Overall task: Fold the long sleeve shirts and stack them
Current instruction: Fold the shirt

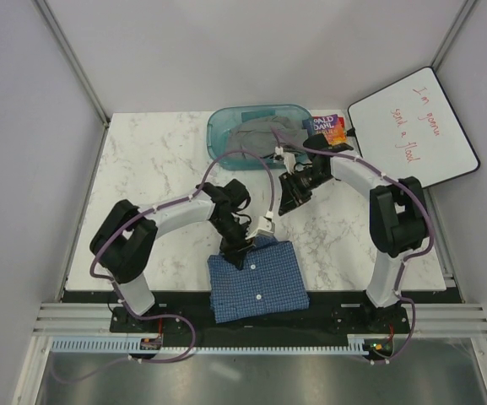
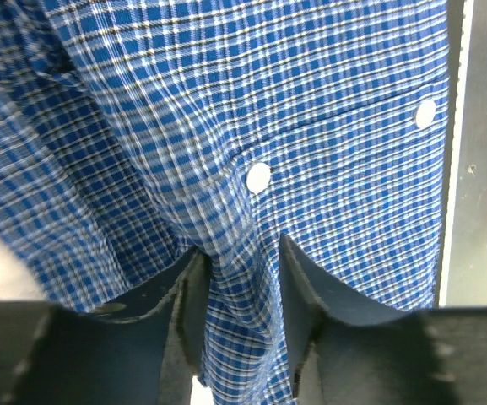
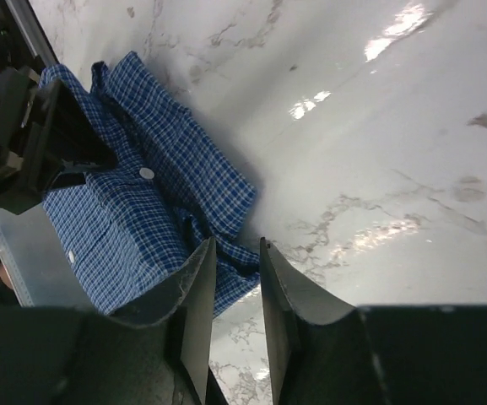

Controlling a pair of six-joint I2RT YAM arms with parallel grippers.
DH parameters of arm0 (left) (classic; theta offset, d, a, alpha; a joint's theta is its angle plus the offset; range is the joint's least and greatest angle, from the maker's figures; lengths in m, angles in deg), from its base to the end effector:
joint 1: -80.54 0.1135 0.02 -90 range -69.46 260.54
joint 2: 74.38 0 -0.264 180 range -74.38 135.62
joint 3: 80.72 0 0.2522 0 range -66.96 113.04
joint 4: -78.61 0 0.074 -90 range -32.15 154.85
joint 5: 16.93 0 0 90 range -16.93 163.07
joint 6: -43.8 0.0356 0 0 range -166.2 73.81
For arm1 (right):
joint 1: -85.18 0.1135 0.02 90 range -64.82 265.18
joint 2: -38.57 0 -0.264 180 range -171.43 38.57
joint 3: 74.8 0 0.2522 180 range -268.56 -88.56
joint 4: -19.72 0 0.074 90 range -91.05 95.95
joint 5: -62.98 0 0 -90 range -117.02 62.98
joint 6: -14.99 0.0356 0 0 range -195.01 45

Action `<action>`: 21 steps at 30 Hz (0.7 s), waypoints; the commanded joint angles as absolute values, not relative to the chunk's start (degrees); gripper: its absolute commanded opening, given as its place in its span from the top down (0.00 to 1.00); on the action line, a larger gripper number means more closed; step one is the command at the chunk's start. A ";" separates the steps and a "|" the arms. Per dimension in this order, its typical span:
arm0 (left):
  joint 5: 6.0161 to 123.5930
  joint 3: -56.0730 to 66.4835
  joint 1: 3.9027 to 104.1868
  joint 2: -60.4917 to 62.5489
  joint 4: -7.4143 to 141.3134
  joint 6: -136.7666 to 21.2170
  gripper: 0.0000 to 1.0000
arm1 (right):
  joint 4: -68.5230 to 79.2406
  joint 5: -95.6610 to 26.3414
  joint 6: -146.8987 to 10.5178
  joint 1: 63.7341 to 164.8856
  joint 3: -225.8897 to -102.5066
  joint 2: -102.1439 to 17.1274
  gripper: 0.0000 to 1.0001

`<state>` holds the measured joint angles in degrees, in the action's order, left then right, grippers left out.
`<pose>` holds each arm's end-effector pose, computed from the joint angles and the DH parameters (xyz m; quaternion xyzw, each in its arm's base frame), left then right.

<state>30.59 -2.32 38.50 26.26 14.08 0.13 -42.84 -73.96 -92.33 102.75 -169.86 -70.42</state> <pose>0.2125 -0.2240 0.1774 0.6567 0.6610 -0.3609 0.0398 0.3484 0.1376 0.2068 -0.3178 0.8550 0.3957 0.1070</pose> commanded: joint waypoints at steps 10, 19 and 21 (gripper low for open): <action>35.10 0.01 38.18 22.91 21.69 -13.14 0.48 | -39.13 -83.35 -93.02 111.46 -174.88 -79.11 0.73; 42.12 -4.91 38.18 22.48 30.39 -14.47 0.86 | -39.13 -85.64 -93.55 111.81 -171.88 -79.64 0.75; 44.14 -4.48 38.18 21.60 31.62 -11.67 0.89 | -39.13 -85.90 -93.55 112.16 -171.97 -79.64 0.76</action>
